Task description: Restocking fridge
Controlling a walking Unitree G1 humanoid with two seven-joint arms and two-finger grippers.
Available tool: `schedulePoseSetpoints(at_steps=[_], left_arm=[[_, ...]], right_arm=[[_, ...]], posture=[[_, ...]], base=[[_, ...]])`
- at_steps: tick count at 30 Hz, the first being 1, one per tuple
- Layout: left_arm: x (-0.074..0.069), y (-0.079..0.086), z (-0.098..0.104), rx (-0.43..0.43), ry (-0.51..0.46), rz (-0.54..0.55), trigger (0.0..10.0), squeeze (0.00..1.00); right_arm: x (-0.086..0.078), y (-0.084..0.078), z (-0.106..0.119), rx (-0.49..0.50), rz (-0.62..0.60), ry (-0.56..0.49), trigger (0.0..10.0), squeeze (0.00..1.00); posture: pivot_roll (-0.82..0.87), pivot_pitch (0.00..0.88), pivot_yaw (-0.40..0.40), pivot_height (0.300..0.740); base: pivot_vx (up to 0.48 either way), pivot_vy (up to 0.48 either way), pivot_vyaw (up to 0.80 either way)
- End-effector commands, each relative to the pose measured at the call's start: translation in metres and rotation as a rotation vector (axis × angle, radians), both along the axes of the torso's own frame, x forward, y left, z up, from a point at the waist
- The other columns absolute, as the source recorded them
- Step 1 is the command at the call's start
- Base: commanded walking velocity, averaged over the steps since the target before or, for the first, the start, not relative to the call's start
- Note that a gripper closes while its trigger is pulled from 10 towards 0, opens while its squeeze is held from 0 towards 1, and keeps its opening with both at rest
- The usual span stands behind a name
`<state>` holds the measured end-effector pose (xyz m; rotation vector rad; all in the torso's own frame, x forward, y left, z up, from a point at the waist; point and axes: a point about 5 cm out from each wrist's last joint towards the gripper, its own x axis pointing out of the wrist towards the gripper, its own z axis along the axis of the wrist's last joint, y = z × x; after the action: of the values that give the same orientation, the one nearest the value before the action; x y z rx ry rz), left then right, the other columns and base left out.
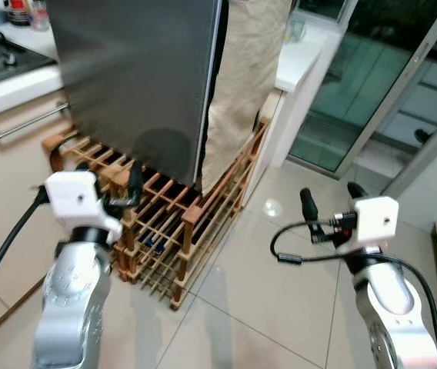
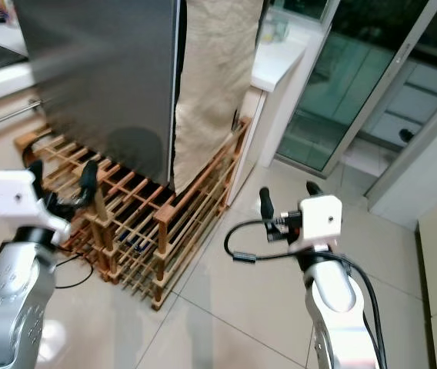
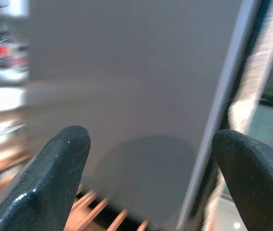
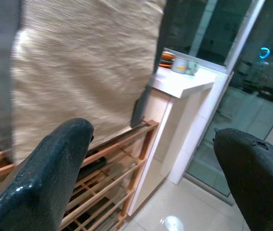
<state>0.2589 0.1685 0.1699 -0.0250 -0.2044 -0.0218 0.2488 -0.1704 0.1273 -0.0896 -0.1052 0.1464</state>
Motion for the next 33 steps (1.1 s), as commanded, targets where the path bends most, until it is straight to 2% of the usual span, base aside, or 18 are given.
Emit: schedulePoseSetpoints(at_steps=[1,4,15,19,21,26,29,33], left_arm=[[0.004,-0.015,0.0,-0.002,0.0,-0.077,10.0,0.0],[0.009,-0.023,0.003,0.035,-0.007,-0.133,10.0,0.0],[0.026,-0.021,0.025,0.029,-0.049,-0.246,10.0,0.0],[0.03,-0.021,0.029,0.033,-0.055,-0.264,10.0,0.0],[0.036,-0.02,0.031,0.02,-0.054,-0.27,10.0,0.0],[0.039,-0.021,0.031,0.023,-0.049,-0.275,10.0,0.0],[0.041,-0.026,0.026,-0.014,-0.021,-0.277,10.0,0.0],[0.047,-0.034,0.021,-0.188,0.043,-0.264,10.0,0.0]], right_arm=[[0.003,-0.004,-0.002,-0.02,-0.011,0.001,10.0,0.0],[0.007,-0.001,-0.003,-0.025,-0.022,-0.011,10.0,0.0],[0.011,0.013,-0.006,0.004,-0.048,-0.039,10.0,0.0],[0.011,0.013,-0.006,0.007,-0.056,-0.046,10.0,0.0],[0.012,0.013,-0.006,0.007,-0.06,-0.049,10.0,0.0],[0.013,0.015,-0.006,-0.001,-0.047,-0.051,10.0,0.0],[0.015,0.016,-0.005,-0.01,-0.031,-0.053,10.0,0.0],[0.016,0.016,-0.003,-0.018,-0.016,-0.059,10.0,0.0]], posture=[[-0.12,0.0,-0.074,0.74],[-0.12,0.0,-0.034,0.74],[-0.14,0.0,0.057,0.74],[-0.14,0.0,0.059,0.74],[-0.14,0.0,0.048,0.74],[-0.14,0.0,0.033,0.74],[-0.14,0.0,0.024,0.74],[-0.15,0.0,0.019,0.74]], base=[[0.461,0.0,0.0],[0.303,0.0,-0.22],[0.0,0.0,-0.76],[0.0,0.0,-0.75],[0.0,0.0,0.0],[0.0,0.0,0.0],[0.0,0.0,0.0],[0.0,0.0,0.0]])
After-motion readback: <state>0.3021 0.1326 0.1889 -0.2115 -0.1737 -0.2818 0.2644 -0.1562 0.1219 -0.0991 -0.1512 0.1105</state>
